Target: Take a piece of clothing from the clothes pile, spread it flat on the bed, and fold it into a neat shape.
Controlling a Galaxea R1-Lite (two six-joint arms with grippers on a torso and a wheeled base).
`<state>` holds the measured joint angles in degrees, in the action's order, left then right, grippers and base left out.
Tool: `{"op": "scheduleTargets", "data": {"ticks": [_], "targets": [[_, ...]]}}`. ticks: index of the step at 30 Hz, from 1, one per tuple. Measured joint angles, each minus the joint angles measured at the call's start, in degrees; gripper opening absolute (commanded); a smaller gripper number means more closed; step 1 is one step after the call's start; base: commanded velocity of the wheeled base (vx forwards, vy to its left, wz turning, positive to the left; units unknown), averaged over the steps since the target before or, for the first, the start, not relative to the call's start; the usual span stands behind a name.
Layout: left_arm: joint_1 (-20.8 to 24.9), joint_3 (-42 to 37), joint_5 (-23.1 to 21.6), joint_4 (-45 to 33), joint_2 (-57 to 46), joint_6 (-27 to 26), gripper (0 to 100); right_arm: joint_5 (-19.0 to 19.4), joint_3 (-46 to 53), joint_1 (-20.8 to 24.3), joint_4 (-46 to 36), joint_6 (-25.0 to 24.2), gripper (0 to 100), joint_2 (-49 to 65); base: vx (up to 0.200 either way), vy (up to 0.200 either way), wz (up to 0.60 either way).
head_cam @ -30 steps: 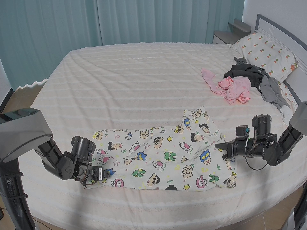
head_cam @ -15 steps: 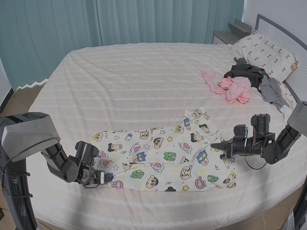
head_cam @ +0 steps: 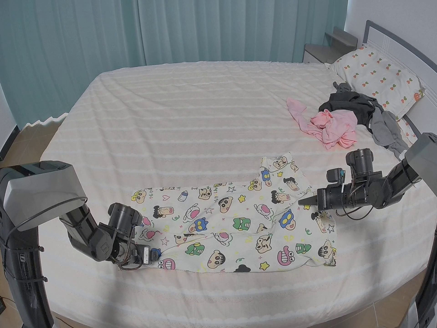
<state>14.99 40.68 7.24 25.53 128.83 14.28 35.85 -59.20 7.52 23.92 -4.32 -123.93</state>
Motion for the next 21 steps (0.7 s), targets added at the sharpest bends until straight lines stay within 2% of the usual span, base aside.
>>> {"op": "scheduleTargets", "data": {"ticks": [5,13,21], "targets": [[0.02,-0.06,-0.02,-0.05,0.11,0.06,100,1.07,-0.22,-0.37,0.63,3.41,0,-0.29,0.0,0.0,0.0],[0.16,-0.55,-0.1,0.0,0.16,0.2,100,10.53,8.2,-0.44,11.52,7.38,0,0.5,0.0,0.0,0.0],[1.05,-1.46,0.04,0.11,0.0,0.3,100,12.29,13.78,0.39,11.96,12.61,0,0.61,0.0,0.0,0.0]]}}
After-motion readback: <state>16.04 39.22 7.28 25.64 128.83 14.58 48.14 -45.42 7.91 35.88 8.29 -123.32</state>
